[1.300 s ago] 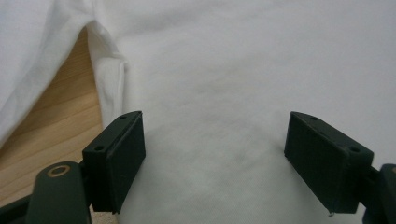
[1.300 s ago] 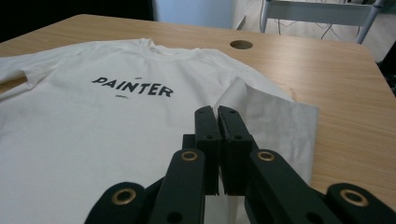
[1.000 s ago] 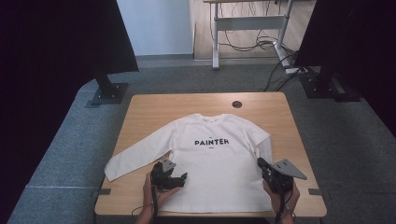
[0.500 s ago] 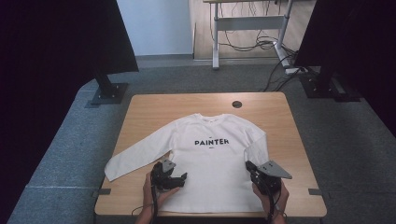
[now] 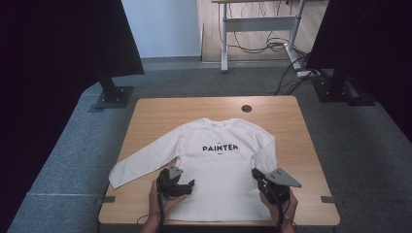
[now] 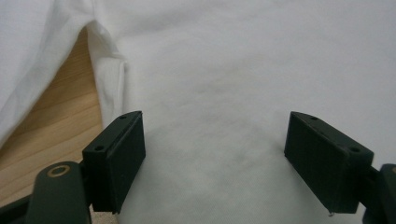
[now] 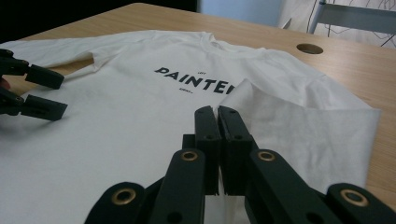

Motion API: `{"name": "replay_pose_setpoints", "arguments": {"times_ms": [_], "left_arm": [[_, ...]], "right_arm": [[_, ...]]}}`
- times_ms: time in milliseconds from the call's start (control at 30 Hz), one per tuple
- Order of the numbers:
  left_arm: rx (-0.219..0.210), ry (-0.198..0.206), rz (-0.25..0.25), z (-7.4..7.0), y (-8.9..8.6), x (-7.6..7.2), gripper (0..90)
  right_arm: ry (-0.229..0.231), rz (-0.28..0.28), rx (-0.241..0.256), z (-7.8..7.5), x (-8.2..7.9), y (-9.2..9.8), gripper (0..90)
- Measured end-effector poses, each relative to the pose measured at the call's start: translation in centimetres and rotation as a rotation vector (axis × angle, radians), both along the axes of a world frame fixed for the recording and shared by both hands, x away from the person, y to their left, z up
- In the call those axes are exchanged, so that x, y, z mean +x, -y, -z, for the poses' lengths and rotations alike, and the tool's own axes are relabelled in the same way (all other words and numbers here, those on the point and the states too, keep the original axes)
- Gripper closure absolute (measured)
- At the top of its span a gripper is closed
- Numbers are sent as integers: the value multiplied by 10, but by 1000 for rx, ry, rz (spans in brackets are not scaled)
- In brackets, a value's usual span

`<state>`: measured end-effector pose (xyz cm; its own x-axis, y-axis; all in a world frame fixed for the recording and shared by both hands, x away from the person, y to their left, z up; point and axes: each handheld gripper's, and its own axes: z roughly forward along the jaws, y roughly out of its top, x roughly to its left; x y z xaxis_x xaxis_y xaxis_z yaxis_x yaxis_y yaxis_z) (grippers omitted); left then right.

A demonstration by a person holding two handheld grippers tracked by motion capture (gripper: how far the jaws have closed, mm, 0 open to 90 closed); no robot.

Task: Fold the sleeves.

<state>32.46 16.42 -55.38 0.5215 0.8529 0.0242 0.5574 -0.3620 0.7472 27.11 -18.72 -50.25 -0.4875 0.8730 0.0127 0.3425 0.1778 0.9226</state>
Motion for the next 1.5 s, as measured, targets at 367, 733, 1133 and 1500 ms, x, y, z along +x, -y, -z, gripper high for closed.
{"name": "replay_pose_setpoints", "arguments": {"times_ms": [367, 733, 1133, 1500], "left_arm": [[1, 0, 1, 0, 0, 0, 198], [-1, 0, -1, 0, 0, 0, 198], [-2, 0, -1, 0, 0, 0, 198], [-2, 0, -1, 0, 0, 0, 198]], "right_arm": [[-15, -51, -22, 6, -2, -15, 869], [-18, -75, -22, 8, -4, -22, 869], [-39, -140, -49, 16, -9, -39, 869], [-50, -159, -39, 17, -12, -36, 869]]}}
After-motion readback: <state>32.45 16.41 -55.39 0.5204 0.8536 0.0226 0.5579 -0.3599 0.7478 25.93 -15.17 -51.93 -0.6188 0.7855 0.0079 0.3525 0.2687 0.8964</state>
